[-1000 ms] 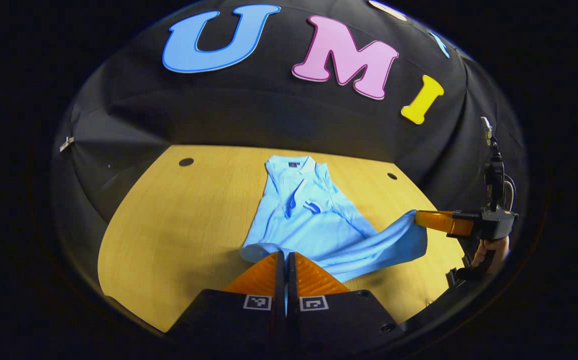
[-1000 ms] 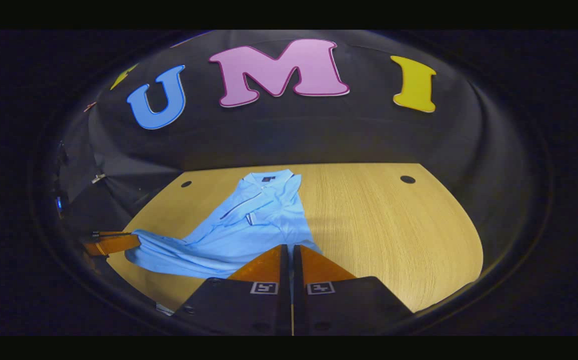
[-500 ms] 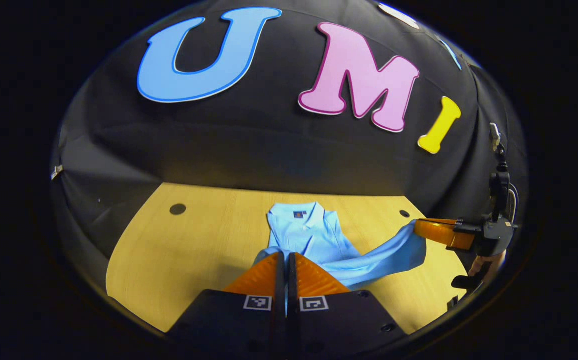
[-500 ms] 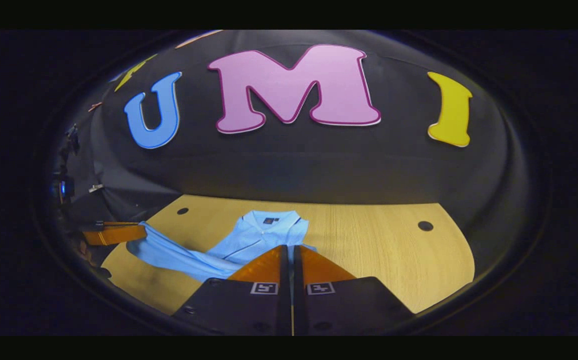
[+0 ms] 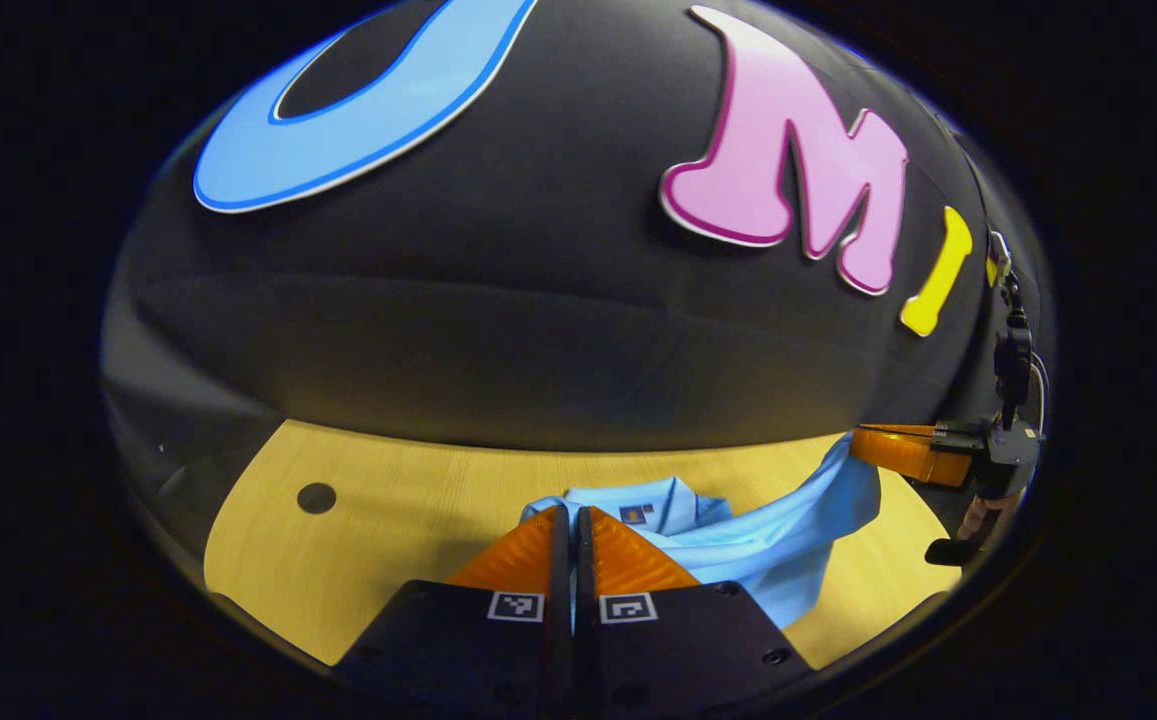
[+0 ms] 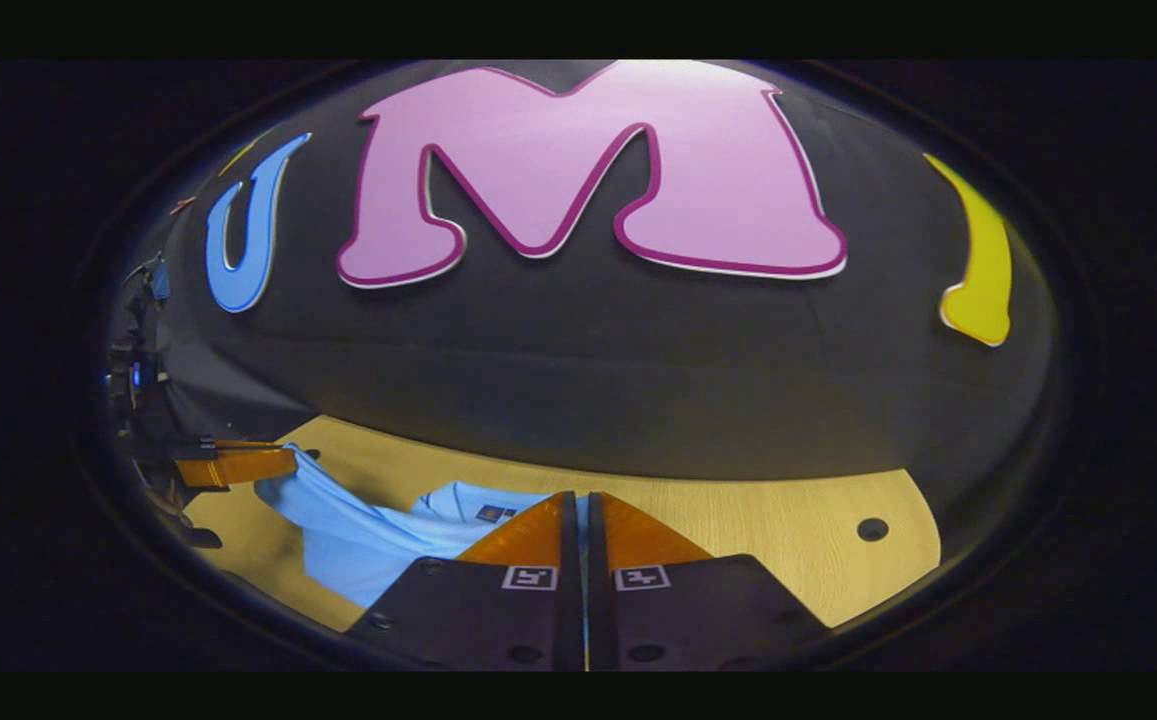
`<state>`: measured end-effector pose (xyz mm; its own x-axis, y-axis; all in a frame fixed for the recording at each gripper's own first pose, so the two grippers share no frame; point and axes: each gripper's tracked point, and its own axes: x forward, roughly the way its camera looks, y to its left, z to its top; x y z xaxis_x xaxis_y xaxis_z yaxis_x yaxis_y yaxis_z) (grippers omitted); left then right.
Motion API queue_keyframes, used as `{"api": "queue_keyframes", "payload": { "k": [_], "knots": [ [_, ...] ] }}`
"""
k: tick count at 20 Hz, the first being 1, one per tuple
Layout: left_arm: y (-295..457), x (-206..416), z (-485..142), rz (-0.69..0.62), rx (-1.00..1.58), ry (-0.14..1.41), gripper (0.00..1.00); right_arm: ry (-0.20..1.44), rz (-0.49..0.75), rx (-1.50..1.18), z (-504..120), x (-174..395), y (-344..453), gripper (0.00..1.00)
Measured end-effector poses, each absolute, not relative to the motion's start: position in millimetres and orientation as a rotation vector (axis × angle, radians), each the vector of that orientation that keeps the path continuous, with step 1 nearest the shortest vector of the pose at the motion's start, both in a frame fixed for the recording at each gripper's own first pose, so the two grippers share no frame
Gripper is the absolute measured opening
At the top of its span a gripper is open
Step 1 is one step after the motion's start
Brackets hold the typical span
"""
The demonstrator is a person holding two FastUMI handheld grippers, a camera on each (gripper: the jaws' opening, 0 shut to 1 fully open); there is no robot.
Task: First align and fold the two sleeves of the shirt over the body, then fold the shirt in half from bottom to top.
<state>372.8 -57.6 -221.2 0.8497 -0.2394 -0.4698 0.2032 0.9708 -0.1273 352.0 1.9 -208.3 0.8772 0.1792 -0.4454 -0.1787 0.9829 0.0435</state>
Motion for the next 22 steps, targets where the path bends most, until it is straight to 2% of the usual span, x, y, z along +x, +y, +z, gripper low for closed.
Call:
{"api": "queue_keyframes", "payload": {
  "k": [1,3,4,5,6,9,12,14,15,16,17,18,20,22],
  "knots": [
    [-56.3,384.8,-229.1,-0.234,-0.073,0.499,0.06,0.455,0.188,-0.009,-213.5,364.5,2.9,0.0],
    [-54.5,411.7,-245.5,-0.235,-0.057,0.499,0.06,0.454,0.187,-0.042,-230.5,385.8,2.6,0.12],
    [-56.4,424.4,-252.6,-0.237,-0.041,0.491,0.06,0.46,0.187,-0.052,-241.5,392.8,3.3,0.06],
    [-61.8,436.2,-259.7,-0.244,-0.024,0.487,0.06,0.464,0.182,-0.055,-252.5,400.1,2.8,0.12],
    [-64.8,445.5,-267.5,-0.244,-0.007,0.479,0.06,0.47,0.171,-0.051,-264.3,405.8,2.0,0.06],
    [-72.1,461.4,-295.6,-0.223,0.017,0.473,0.06,0.491,0.153,-0.052,-290.8,415.3,-3.8,0.12],
    [-66.7,468.7,-306.2,-0.166,0.045,0.455,0.1,0.467,0.141,-0.089,-299.4,420.7,-10.0,0.12],
    [-65.7,467.4,-301.8,-0.142,0.067,0.448,0.48,0.456,0.13,-0.087,-294.4,418.0,-15.0,0.18],
    [-66.0,463.2,-292.8,-0.134,0.072,0.436,0.67,0.445,0.113,-0.079,-287.3,415.9,-17.8,0.31],
    [-67.1,457.7,-282.5,-0.127,0.071,0.415,0.86,0.425,0.106,-0.061,-280.3,411.7,-19.0,0.52],
    [-65.2,448.3,-267.8,-0.125,0.066,0.385,0.94,0.407,0.103,-0.043,-271.4,405.0,-19.4,0.73],
    [-61.5,436.8,-251.9,-0.125,0.055,0.352,0.96,0.389,0.094,-0.041,-261.8,395.6,-23.6,0.94],
    [-59.3,412.5,-217.0,-0.124,0.025,0.288,0.98,0.34,0.069,-0.068,-241.1,389.5,-26.7,0.99],
    [-53.0,383.2,-180.3,-0.121,0.01,0.237,0.98,0.302,0.049,-0.074,-217.4,378.6,-24.6,0.98]
  ]
}}
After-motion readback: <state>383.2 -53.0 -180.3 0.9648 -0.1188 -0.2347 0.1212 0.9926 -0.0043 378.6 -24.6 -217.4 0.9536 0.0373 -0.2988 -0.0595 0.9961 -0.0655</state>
